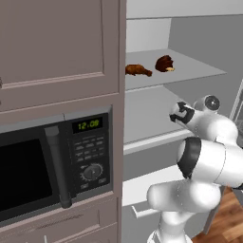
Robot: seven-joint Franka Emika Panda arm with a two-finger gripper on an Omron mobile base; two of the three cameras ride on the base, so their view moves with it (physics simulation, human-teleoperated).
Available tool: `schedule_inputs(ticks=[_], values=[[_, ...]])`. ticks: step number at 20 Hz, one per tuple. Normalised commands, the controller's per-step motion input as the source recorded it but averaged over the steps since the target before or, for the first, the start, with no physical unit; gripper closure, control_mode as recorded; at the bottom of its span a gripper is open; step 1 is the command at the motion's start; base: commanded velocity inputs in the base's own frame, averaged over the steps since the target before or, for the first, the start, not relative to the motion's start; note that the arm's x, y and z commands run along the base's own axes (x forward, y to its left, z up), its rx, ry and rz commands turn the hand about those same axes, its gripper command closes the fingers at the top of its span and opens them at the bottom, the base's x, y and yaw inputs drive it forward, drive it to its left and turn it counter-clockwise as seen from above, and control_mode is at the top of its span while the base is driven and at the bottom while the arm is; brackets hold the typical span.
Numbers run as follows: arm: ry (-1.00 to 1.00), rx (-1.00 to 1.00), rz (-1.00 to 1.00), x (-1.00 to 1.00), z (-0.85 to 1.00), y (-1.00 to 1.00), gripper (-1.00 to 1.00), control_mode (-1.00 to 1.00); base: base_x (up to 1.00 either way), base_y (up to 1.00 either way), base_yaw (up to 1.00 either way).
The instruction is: Gather the potato and onion from the fridge and place them on a tray on the dining counter. Then gather the steak and chicken drumstick from the fridge and place them on the other tray.
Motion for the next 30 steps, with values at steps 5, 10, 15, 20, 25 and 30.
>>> schedule_inputs(ticks=[5,10,15,20,25,30], values=[[0.23,0.00,0.01,-0.23,0.98,0.02,1.00,-1.00,0.00,0.00,0.00],[0.19,0.04,0.00,-0.59,0.64,0.02,1.00,-1.00,0.00,0.00,0.00],[-0.09,0.12,0.00,-0.88,0.23,0.09,1.00,-1.00,0.00,0.00,0.00],[-0.15,0.04,0.00,-0.70,0.24,0.36,1.00,-1.00,0.00,0.00,0.00],[-0.09,-0.02,-0.01,-0.71,0.09,0.57,1.00,-1.00,0.00,0.00,0.00],[-0.08,0.00,-0.08,-0.97,0.26,0.44,1.00,-1.00,0.00,0.00,0.00]])
